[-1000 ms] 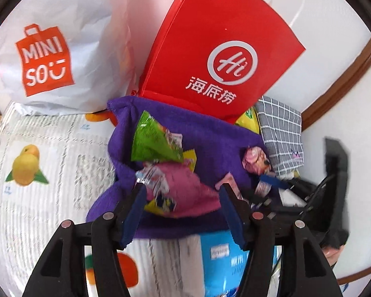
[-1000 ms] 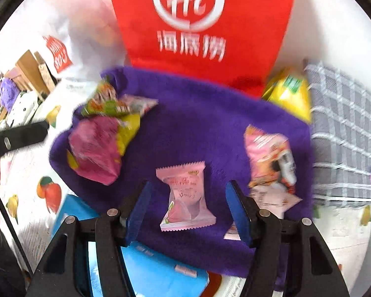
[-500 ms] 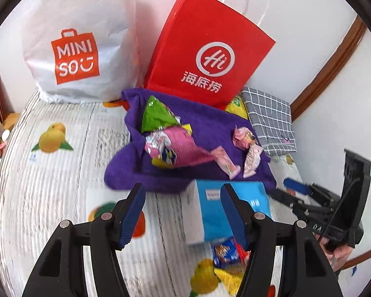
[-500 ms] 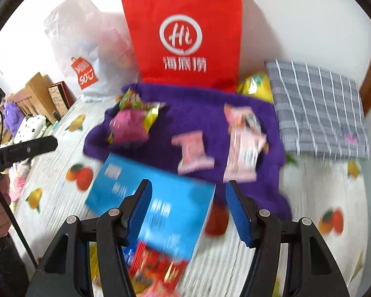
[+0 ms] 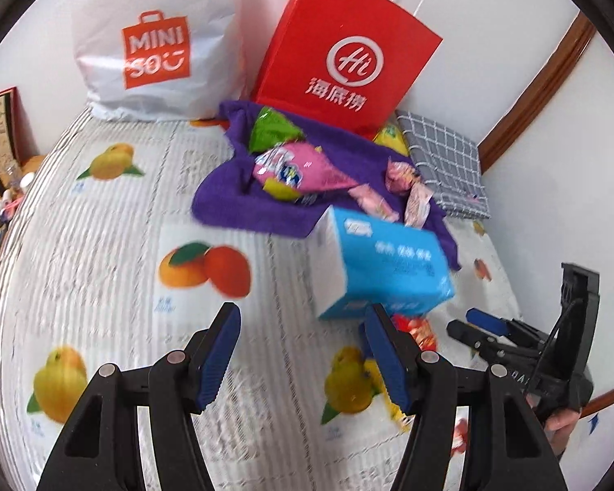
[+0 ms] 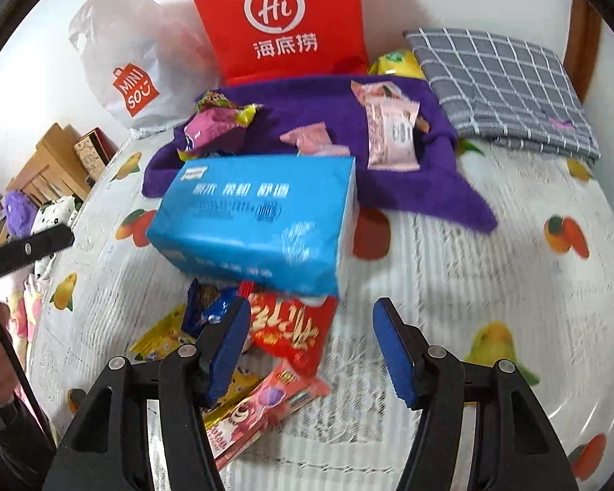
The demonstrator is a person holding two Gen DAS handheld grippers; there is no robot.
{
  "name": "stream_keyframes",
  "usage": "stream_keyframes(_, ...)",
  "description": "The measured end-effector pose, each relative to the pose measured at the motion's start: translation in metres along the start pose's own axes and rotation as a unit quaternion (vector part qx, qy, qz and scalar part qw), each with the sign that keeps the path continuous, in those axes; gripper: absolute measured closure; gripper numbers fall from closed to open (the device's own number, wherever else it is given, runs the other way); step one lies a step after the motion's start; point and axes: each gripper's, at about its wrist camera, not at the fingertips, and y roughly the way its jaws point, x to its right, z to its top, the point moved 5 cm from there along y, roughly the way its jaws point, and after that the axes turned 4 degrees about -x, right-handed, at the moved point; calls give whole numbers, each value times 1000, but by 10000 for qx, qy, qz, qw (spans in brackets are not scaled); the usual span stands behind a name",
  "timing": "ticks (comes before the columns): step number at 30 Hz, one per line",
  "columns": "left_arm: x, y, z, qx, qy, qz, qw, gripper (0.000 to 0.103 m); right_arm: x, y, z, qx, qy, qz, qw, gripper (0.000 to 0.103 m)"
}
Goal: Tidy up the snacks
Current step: 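Move both tools back down to the snack pile by the tissue pack, then grasp the red snack bag with the right tool while the left grasps the yellow chip bag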
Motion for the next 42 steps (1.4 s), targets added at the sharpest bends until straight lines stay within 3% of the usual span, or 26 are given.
stream_keyframes(13, -34, -6, -53, -119, -185, 53, 9997, 42, -12, 47, -8, -491, 253, 87, 9984, 35)
stream_keyframes(18, -40, -5, -61, -155, -274, 7, 9995, 42, -19, 53, -4, -415, 198, -1, 9989, 27)
stream_keyframes(19, -40, -5, -62, -156, -279, -2, 9995, 42, -21, 54, -4, -387, 133, -57, 9991, 27)
stream_keyframes(23, -38, -4, -64, -171, -265, -16, 9995, 42, -28, 53, -6, -331, -193, -344, 9987, 50)
stream_keyframes(25, -37, -3, -64, -177, -250, -11, 9995, 42, -28, 51, -8, -325, -222, -291, 9988, 53)
stream_keyframes(36, 10, 16, -68, -372, 80, -268, 9989, 42, 1, -14, -18, 372, -16, -204, 9991, 54)
stream_keyframes(42, 53, 41, -75, -524, 253, -582, 9966, 30, 31, -46, -39, 597, 142, -323, 9976, 53)
